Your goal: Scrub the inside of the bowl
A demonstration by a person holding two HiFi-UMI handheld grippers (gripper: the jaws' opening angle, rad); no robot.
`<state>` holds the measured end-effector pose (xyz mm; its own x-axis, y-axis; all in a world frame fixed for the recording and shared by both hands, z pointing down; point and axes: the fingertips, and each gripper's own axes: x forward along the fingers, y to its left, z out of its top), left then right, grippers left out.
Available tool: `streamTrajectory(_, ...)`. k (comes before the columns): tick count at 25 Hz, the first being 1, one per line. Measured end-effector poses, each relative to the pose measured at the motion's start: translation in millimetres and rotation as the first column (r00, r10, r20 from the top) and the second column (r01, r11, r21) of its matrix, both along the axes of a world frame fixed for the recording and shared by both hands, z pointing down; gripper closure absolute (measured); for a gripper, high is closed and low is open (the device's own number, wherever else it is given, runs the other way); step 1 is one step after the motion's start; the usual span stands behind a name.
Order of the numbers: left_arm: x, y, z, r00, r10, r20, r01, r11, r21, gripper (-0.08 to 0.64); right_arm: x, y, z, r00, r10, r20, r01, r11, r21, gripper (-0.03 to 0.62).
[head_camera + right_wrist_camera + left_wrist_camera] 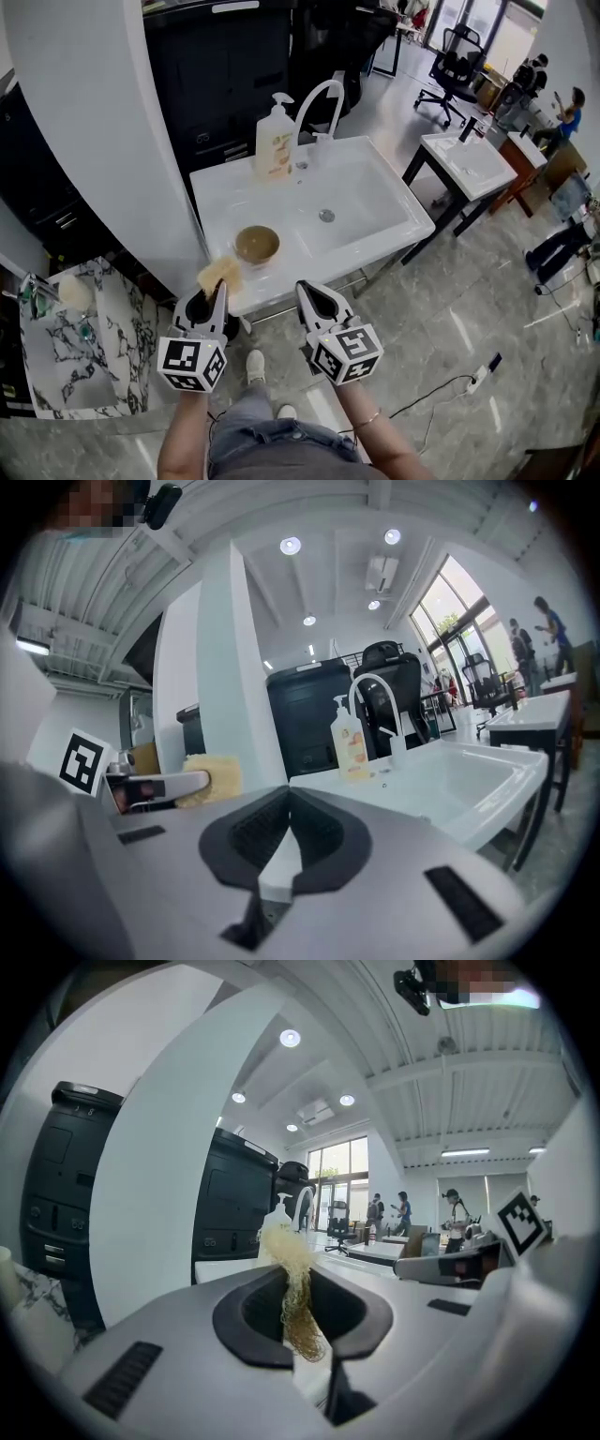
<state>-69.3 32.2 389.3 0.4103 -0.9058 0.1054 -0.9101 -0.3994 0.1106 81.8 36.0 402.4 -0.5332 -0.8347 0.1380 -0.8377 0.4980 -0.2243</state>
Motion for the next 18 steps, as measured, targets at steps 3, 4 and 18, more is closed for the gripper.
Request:
streamTrajectory(3,-4,-31,1,1.0,0.017,-0.002,-0.017,1.0,-0.007,0.514,-3,-32,7,1.0,0.022,-0.011,-0.022,1.0,-0.016,0.581)
streamTrajectory(4,-5,-41,1,1.0,0.024,-0.001,-0.024,1.0,-0.007,0.514,-4,-42,9,0.999,0.033,-0.015,-0.033,0.999,-0.024,0.581)
streamTrajectory(18,-17,-141,20,0.991,0.132,-0.02,-0.133,0.99,-0.056,0.514,-18,-132,46,0.99,0.123,-0.065,-0.132,0.98,-0.15,0.581)
